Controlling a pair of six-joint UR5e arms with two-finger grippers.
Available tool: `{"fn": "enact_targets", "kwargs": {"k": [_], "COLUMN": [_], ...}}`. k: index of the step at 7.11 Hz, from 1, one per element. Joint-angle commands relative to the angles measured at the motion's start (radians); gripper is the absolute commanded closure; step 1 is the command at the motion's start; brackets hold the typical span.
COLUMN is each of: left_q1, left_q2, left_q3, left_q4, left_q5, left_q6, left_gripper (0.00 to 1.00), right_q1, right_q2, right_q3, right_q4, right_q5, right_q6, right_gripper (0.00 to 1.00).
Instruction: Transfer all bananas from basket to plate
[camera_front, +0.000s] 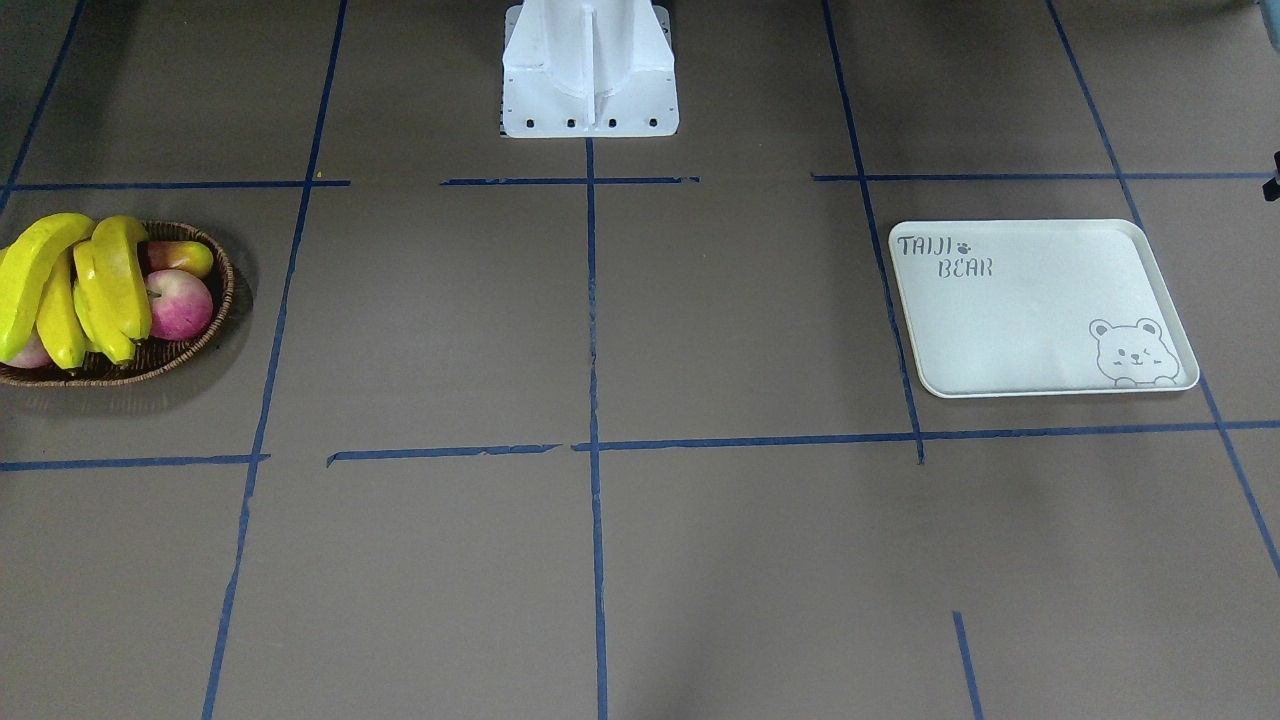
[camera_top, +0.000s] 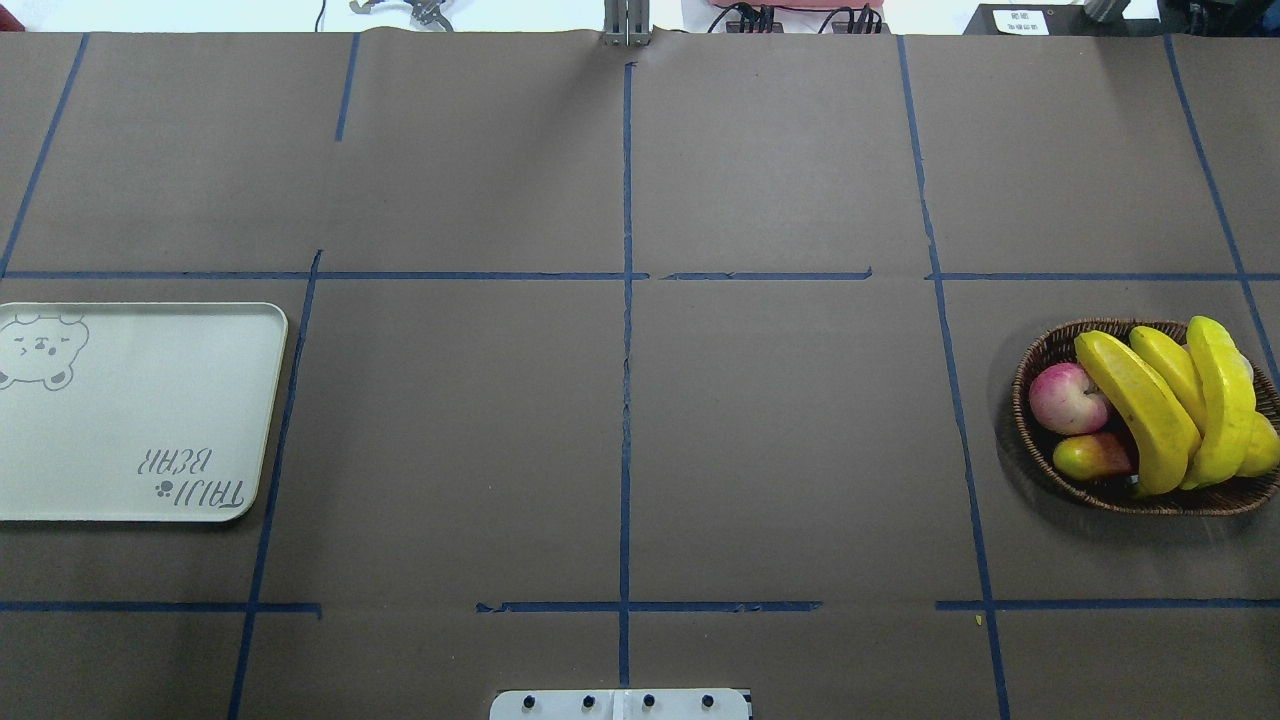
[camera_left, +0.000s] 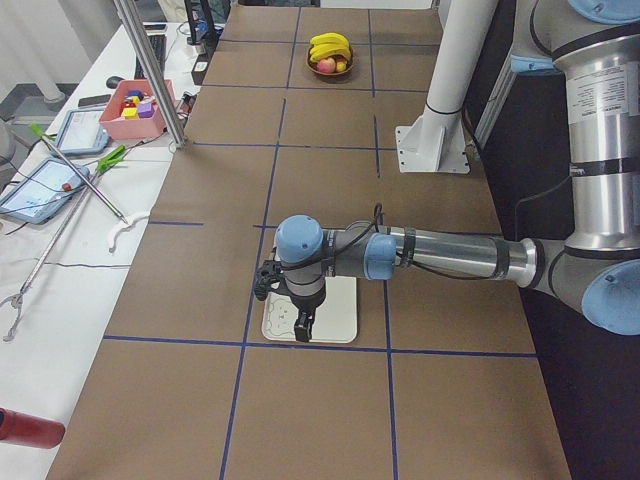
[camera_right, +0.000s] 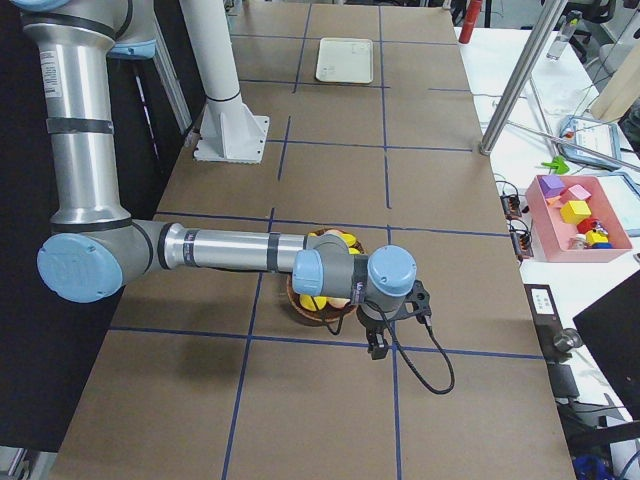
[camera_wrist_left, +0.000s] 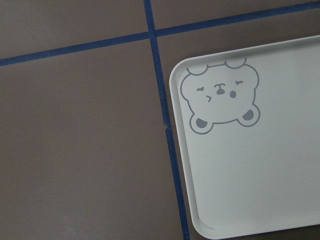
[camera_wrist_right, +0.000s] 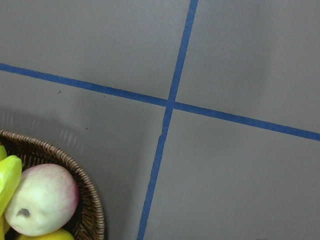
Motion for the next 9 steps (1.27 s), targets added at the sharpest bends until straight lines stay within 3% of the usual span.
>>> {"fn": "enact_targets", "kwargs": {"k": [1,4,6,8,9], "left_q1": [0.000,0.002,0.002,0.002,0.002], "left_q2": [0.000,-0.003,-0.003,-0.003,-0.003], "left_q3": [-0.007,0.009,0.010,0.012,0.013], "left_q4": [-0.002,0.000,-0.002,-0.002,0.000], "left_q5": [0.000,0.000,0.000,0.000,0.000], "left_q6": [0.002,0.000,0.000,-0.002,-0.002], "left_gripper": [0.00,0.00,0.00,0.00,0.00], "right_q1": [0.000,-0.002,-0.073,-0.222,-0.250], "right_q2": [0.000,0.003,-0.017,-0.113,-0.187], "right_q3": [0.008,0.086,0.235,0.465,0.495], "right_q4": [0.000,0.000,0.003,0.006,0.123], "right_q5": [0.003,0.024,0.022,-0.074,-0.099], "right_q6": [0.001,0.046,0.349,0.662,0.745], "right_gripper": [0.00,0.00,0.00,0.01,0.01]}}
